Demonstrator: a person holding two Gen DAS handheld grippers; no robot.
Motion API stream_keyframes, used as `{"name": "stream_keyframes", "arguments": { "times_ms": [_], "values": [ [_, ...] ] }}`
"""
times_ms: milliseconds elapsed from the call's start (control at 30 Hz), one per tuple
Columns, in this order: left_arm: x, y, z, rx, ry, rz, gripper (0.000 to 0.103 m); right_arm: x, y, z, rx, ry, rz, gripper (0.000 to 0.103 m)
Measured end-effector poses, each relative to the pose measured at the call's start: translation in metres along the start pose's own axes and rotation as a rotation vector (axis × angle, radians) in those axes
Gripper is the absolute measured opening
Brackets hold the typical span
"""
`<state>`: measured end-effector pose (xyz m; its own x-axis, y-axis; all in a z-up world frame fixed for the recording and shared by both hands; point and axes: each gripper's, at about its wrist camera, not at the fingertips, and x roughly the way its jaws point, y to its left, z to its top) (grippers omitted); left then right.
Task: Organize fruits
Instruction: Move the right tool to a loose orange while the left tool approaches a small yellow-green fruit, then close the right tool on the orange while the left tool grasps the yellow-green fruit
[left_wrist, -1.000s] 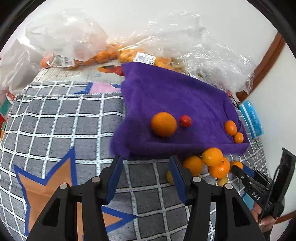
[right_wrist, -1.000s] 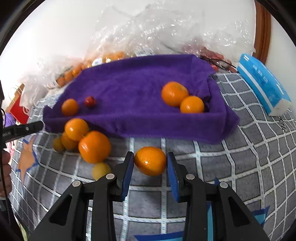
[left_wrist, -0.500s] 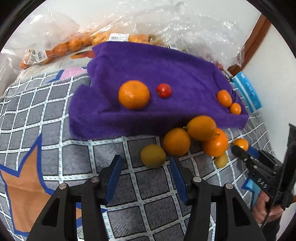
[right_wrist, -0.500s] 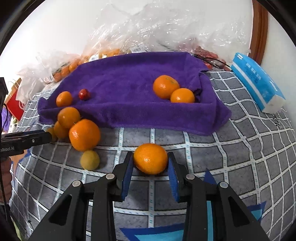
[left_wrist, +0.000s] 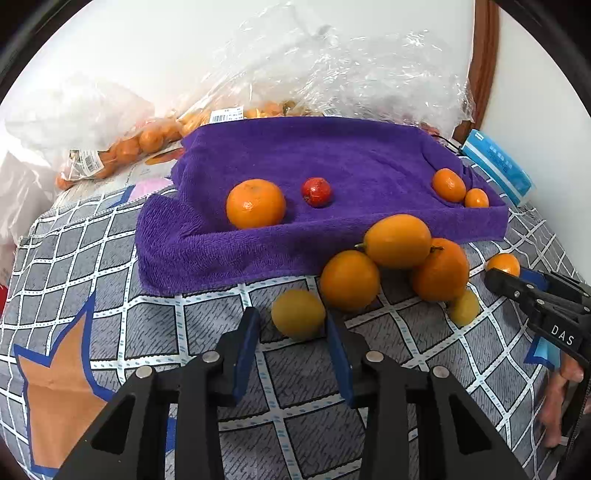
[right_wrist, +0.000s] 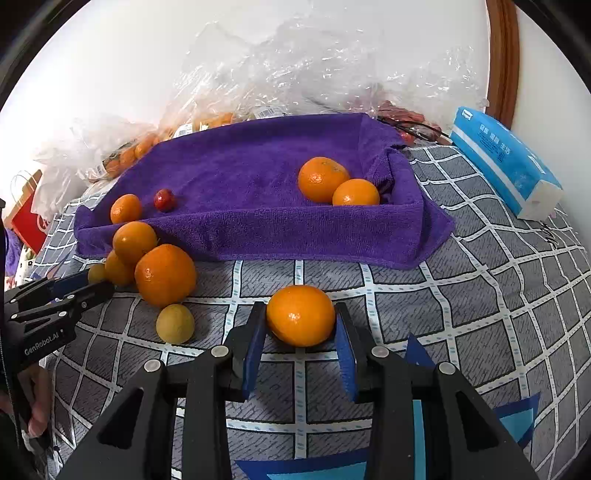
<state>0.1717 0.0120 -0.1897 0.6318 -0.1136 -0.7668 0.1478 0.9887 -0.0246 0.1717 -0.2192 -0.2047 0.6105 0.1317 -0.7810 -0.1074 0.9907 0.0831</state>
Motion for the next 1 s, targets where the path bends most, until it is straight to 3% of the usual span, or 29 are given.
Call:
{"name": "stream_keyframes", "arguments": {
  "times_ms": [167, 1000],
  "values": [
    [-0.003, 0.012, -0.001, -0.048, -0.007, -0.042, 0.031, 0.0, 0.006, 0.0, -0.026, 0.0, -0.042, 0.036],
    [-0.004, 0.019, -0.002, -0.123, -0.019, -0.078, 0.028, -0.003, 0.001, -0.001, -0.007, -0.01, -0.032, 0.035]
  ]
}}
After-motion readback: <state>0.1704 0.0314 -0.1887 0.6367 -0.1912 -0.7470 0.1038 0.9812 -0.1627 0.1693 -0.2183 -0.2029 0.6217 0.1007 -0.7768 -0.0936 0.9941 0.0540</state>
